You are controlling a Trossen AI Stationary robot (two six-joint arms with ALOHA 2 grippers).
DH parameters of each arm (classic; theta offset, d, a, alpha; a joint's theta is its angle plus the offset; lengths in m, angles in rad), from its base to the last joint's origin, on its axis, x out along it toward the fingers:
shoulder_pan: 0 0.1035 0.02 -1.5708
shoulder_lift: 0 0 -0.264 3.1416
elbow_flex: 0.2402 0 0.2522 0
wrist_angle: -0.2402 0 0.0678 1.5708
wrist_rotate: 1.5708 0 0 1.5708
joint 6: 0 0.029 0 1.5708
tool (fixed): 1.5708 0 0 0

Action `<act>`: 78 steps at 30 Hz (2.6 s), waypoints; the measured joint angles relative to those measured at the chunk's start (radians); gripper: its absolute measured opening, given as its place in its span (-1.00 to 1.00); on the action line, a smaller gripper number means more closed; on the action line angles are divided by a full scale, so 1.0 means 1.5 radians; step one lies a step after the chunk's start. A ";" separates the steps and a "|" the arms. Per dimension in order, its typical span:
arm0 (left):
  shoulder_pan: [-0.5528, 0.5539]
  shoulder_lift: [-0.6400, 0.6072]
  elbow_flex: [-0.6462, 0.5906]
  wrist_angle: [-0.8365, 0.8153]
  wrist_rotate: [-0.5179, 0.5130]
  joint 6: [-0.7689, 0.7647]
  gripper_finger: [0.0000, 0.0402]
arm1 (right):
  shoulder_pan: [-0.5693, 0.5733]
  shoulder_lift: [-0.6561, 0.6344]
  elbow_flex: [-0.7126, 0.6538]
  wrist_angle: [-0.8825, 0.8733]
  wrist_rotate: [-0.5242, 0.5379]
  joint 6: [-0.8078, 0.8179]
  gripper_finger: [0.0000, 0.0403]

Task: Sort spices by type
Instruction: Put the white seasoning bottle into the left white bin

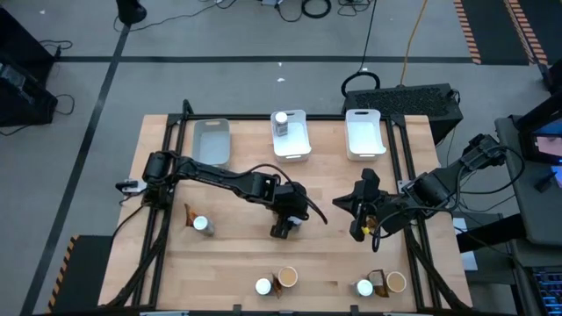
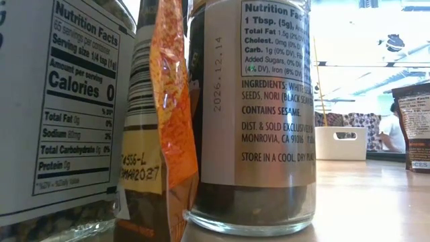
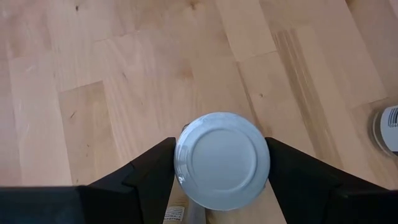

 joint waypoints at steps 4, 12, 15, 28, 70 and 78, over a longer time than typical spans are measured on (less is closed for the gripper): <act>0.000 0.000 0.000 -0.004 0.000 0.001 0.20 | 0.000 0.000 0.000 0.000 0.000 0.000 -1.00; 0.000 0.000 0.000 -0.003 0.000 -0.002 0.11 | 0.000 0.000 0.000 -0.002 0.001 -0.002 -1.00; 0.000 0.000 0.000 -0.002 0.000 -0.003 0.06 | 0.000 0.000 0.000 -0.014 0.001 0.000 -1.00; 0.004 -0.005 0.035 0.001 -0.011 -0.004 0.06 | 0.000 0.000 0.000 -0.025 0.003 0.000 -1.00; 0.367 -0.051 0.241 -0.049 0.137 0.067 0.06 | -0.132 -0.006 0.000 0.011 0.108 -0.098 -1.00; 0.419 -0.051 0.241 0.001 0.140 0.095 0.06 | -0.195 -0.006 0.000 0.041 0.106 -0.133 -1.00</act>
